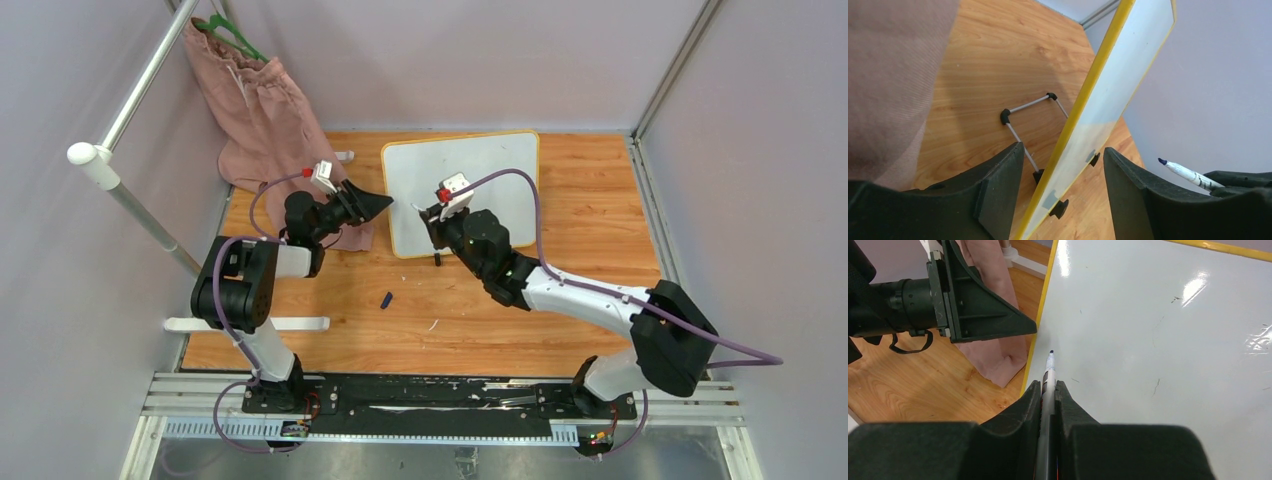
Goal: Write a sentence on the whiteboard
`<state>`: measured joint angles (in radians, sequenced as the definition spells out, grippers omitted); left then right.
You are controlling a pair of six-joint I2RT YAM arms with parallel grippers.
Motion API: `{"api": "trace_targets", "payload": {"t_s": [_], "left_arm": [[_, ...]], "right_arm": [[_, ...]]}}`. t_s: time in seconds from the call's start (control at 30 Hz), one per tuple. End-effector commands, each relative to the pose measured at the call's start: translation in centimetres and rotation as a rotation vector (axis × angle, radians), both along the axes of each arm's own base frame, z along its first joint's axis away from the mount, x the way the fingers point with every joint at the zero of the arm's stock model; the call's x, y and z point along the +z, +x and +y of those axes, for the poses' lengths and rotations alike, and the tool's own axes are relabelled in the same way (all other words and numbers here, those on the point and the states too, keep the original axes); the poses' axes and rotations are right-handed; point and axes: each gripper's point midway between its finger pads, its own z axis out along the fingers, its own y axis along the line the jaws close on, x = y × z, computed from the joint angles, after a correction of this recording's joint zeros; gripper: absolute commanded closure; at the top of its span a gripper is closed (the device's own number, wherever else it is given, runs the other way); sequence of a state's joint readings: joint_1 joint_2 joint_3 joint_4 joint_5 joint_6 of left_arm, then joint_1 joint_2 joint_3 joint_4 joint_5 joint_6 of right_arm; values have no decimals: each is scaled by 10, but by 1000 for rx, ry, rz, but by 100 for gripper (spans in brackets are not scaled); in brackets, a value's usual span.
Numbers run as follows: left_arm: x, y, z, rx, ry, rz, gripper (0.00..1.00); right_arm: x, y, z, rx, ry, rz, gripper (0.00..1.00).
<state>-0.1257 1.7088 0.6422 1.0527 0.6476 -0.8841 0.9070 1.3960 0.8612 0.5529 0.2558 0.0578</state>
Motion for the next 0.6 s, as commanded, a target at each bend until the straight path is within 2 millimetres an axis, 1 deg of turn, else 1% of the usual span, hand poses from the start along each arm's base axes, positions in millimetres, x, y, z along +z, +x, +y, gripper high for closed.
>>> {"api": "trace_targets", "payload": {"t_s": [0.0, 0.23, 0.5, 0.57], "left_arm": [[7, -6, -3, -24, -17, -42, 36], [1, -14, -22, -75, 38, -47, 36], [2, -20, -21, -70, 51, -53, 36], [1, -20, -21, -70, 50, -50, 38]], "right_arm": [[39, 14, 3, -33, 101, -94, 100], [37, 15, 5, -32, 94, -98, 100], [37, 18, 10, -28, 95, -100, 100], [35, 20, 12, -26, 92, -97, 100]]}}
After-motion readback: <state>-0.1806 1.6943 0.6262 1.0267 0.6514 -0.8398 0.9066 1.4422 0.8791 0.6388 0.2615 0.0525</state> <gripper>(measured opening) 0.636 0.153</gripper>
